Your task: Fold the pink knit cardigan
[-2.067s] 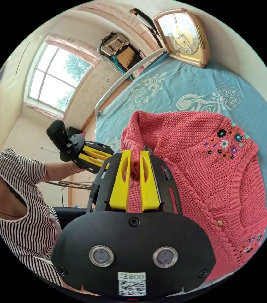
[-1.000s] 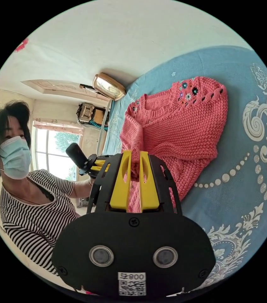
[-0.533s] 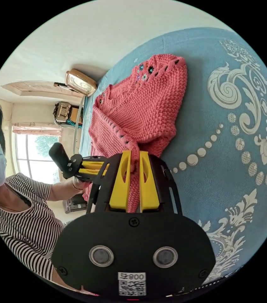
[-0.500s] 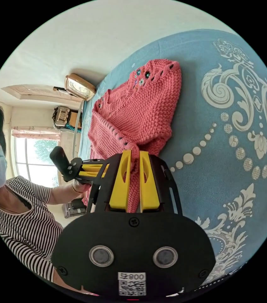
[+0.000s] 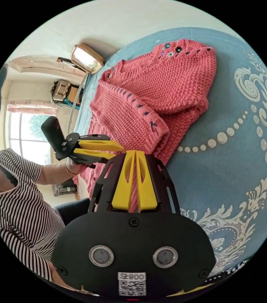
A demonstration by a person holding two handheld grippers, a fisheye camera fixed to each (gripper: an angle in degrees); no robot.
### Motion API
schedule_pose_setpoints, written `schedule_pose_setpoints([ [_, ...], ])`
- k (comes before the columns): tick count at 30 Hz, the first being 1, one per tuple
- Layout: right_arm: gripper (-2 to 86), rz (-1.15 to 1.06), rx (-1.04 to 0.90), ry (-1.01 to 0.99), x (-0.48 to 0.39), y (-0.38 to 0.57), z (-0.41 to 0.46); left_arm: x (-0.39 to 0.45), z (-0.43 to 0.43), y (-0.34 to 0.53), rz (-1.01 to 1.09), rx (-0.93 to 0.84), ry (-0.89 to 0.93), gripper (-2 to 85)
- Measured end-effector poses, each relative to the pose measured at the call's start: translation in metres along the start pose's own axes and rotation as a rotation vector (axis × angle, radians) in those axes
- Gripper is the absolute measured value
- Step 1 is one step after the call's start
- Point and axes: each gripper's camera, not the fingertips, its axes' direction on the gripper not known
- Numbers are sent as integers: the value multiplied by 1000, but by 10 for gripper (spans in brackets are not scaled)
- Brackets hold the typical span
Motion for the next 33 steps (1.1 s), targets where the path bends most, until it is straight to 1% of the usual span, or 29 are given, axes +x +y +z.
schedule_pose_setpoints([
  [2, 1, -1, -15, 27, -5, 15, 1, -15, -22, 19, -46, 51, 24, 46],
  [4, 1, 4, -7, 25, -10, 22, -2, -31, -45, 36, -97, 93, 5, 41],
  [6, 1, -11, 37, 35, -20, 26, -12, -54, -72, 53, -168, 141, -53, 36],
  [8, 1, -45, 108, 63, -34, 25, -23, -94, -112, 80, -299, 218, -161, 28],
  [9, 1, -47, 123, 77, -36, 24, -25, -105, -121, 87, -333, 236, -189, 26],
  [11, 0, -17, 133, 153, -32, 19, -20, -146, -150, 112, -451, 298, -289, 17],
  [13, 0, 58, 111, 191, -20, 18, -12, -177, -162, 130, -547, 316, -338, 11],
  [14, 0, 73, 126, 138, -15, 21, -11, -196, -162, 140, -575, 283, -340, 8],
  [15, 0, 89, 139, 119, -12, 24, -12, -203, -162, 145, -571, 277, -320, 7],
  [17, 1, 142, 173, 64, -9, 36, -15, -218, -170, 163, -599, 328, -216, 5],
  [18, 1, 148, 178, 61, -11, 38, -16, -218, -173, 165, -604, 329, -208, 5],
  [23, 1, 102, 232, 105, -52, 48, -30, -223, -207, 173, -513, 453, -216, 4],
  [25, 1, 62, 257, 114, -69, 45, -31, -240, -210, 163, -502, 433, -250, 4],
  [27, 1, 32, 240, 149, -81, 40, -25, -261, -208, 153, -515, 396, -288, 4],
  [28, 1, 27, 209, 206, -84, 38, -17, -275, -205, 148, -524, 367, -321, 4],
  [29, 1, 25, 192, 241, -85, 39, -10, -289, -198, 145, -526, 297, -352, 3],
  [30, 1, 22, 193, 231, -84, 41, -9, -296, -194, 145, -541, 259, -354, 3],
  [31, 1, 36, 210, 185, -79, 47, -9, -302, -195, 149, -535, 277, -320, 3],
  [33, 1, 92, 257, 90, -71, 59, -17, -300, -202, 158, -541, 275, -318, 3],
])
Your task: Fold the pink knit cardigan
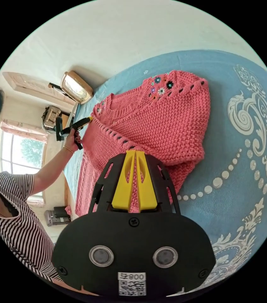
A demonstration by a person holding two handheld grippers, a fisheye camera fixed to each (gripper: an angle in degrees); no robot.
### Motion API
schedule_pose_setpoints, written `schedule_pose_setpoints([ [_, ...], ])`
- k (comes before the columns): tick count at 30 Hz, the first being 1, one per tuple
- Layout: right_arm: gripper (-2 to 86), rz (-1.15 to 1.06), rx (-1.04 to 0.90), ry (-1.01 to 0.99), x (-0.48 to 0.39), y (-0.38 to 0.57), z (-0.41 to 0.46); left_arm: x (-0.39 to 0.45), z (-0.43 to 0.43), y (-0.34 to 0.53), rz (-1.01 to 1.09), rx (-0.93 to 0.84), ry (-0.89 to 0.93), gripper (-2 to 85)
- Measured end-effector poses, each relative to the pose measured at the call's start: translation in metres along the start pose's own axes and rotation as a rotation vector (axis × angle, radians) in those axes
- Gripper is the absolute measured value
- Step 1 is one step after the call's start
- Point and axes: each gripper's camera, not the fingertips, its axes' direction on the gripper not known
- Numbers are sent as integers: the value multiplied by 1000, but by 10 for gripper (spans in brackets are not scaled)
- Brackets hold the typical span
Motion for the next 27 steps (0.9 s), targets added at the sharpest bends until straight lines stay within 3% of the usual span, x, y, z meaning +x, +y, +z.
schedule_pose_setpoints([
  [5, 1, -55, 77, 30, -28, 35, -31, -7, -32, 49, 55, 28, 127, 3],
  [9, 1, -30, -91, 104, -22, 52, -1, -29, -21, 76, 14, -51, 109, 2],
  [11, 1, -5, -42, 7, -18, 58, -10, -39, -40, 88, -28, -10, 165, 2],
  [16, 1, -58, 70, 7, -41, 86, -42, -51, -72, 148, -78, -9, 200, 3],
  [20, 1, -4, -87, 55, -28, 110, -11, -71, -57, 187, -171, -120, 224, 3],
  [27, 1, -14, 15, 7, -28, 121, -34, -61, -62, 183, -82, 3, 300, 3],
])
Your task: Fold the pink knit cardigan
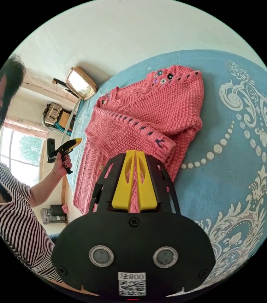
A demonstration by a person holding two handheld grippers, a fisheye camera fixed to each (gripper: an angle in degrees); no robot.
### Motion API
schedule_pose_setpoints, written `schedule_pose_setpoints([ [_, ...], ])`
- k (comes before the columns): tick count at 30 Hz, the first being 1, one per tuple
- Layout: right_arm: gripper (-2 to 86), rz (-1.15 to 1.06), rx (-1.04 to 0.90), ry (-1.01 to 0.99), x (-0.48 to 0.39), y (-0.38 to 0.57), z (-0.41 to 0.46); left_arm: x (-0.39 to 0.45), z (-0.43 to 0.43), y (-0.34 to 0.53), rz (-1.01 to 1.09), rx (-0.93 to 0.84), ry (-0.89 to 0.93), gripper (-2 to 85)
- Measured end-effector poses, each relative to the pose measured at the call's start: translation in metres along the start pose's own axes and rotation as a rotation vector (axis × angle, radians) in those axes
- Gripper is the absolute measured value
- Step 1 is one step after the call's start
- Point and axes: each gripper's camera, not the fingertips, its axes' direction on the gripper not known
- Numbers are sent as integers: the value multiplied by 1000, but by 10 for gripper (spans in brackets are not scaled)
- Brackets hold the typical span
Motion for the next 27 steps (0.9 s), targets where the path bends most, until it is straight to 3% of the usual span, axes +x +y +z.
schedule_pose_setpoints([
  [6, 1, 74, 7, 81, 30, -2, 4, -5, 50, -8, 69, -151, -44, 3],
  [12, 4, 63, 54, 49, 31, 23, -18, -9, 14, 22, 62, -146, -31, 8],
  [19, 33, 224, -109, -114, 57, 127, -34, -56, -40, 120, -225, -409, -142, 56],
  [23, 61, 385, -220, -134, 80, 184, -38, -83, -58, 161, -399, -482, -142, 93],
  [27, 70, 456, -281, -157, 93, 210, -33, -99, -46, 177, -445, -551, -76, 98],
])
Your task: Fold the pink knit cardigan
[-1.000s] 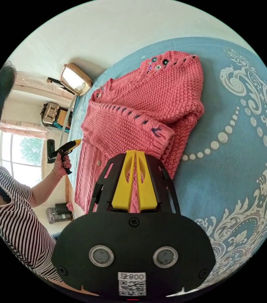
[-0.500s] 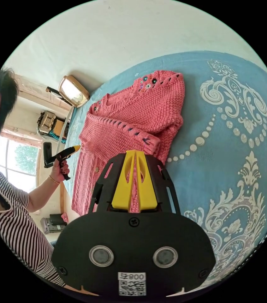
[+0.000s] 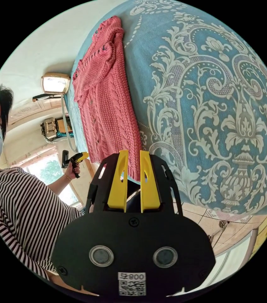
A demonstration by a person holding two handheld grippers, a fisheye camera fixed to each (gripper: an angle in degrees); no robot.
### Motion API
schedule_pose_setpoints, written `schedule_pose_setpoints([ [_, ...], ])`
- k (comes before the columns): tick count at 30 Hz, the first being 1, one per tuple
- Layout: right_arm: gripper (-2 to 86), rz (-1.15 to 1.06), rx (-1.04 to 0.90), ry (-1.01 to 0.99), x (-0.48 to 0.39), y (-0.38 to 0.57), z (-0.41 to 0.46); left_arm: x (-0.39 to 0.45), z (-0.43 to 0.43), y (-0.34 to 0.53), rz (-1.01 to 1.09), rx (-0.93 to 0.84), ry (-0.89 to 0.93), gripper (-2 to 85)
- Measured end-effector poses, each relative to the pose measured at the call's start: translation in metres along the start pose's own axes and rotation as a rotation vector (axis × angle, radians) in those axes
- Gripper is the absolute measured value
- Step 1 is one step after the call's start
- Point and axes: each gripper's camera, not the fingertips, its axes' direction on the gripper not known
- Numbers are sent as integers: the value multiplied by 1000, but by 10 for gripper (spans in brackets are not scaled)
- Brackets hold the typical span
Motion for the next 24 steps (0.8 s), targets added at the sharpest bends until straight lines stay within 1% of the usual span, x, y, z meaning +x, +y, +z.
schedule_pose_setpoints([
  [2, 74, 16, -30, 8, 9, 2, 6, 0, 13, -6, 30, -48, 25, 93],
  [5, 79, 17, -57, 24, 15, 0, 13, -1, 18, -11, 59, -58, -11, 83],
  [7, 82, 18, -78, 39, 18, -3, 19, -8, 18, -14, 37, -64, 43, 81],
  [9, 83, 23, -92, 31, 21, -5, 24, -10, 20, -15, 44, -82, 43, 78],
  [16, 54, 63, -94, 34, 39, -24, 30, -13, 27, -39, 48, -124, 42, 48],
  [19, 36, 68, -117, 0, 42, -33, 31, -13, 22, -45, 44, -129, 104, 42],
  [21, 30, 61, -120, 7, 40, -39, 27, -10, 15, -47, 47, -117, 134, 40],
  [24, 25, 31, -116, -38, 33, -52, 13, 0, -2, -54, 58, -82, 190, 38],
])
